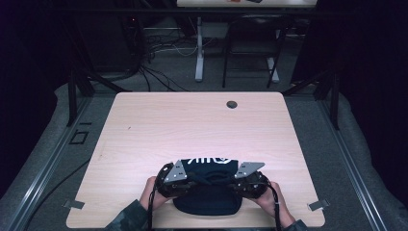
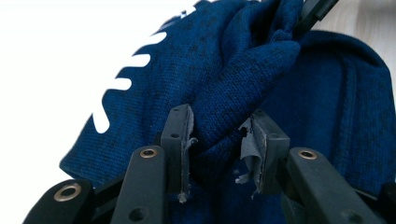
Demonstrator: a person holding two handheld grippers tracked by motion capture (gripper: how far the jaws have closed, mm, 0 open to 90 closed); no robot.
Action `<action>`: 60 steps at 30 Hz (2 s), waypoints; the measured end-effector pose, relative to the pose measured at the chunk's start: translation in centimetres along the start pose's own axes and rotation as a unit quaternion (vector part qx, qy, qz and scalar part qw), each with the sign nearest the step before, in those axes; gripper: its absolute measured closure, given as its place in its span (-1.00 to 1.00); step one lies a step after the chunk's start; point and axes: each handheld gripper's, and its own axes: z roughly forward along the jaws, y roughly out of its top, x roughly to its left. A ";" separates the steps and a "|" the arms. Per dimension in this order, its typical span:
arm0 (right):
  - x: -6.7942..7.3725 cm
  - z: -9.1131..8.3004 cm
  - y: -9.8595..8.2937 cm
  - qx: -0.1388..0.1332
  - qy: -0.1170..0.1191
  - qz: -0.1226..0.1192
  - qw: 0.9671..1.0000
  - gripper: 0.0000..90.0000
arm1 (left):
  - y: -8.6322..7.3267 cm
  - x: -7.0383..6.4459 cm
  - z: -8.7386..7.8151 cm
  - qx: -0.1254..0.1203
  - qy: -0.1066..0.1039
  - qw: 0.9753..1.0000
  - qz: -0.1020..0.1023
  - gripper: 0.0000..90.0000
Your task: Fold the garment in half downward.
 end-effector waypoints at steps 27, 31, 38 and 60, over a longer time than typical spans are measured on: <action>0.1 -2.4 -1.9 -0.006 0.023 0.022 0.999 0.28 | -1.1 -1.1 -2.3 0.021 -0.002 0.998 -0.057 -0.34; -0.4 -3.0 -1.2 -0.025 0.007 0.038 0.999 0.28 | -0.5 -0.6 -3.6 0.000 0.013 0.998 -0.058 -0.39; -2.7 -2.6 0.6 -0.048 -0.017 0.075 0.996 0.29 | 0.6 1.9 -3.6 -0.006 0.072 0.993 -0.089 -0.42; -0.2 1.1 0.5 0.010 -0.002 0.071 0.997 -0.26 | -2.1 0.2 -0.6 0.075 0.084 0.991 -0.071 -0.64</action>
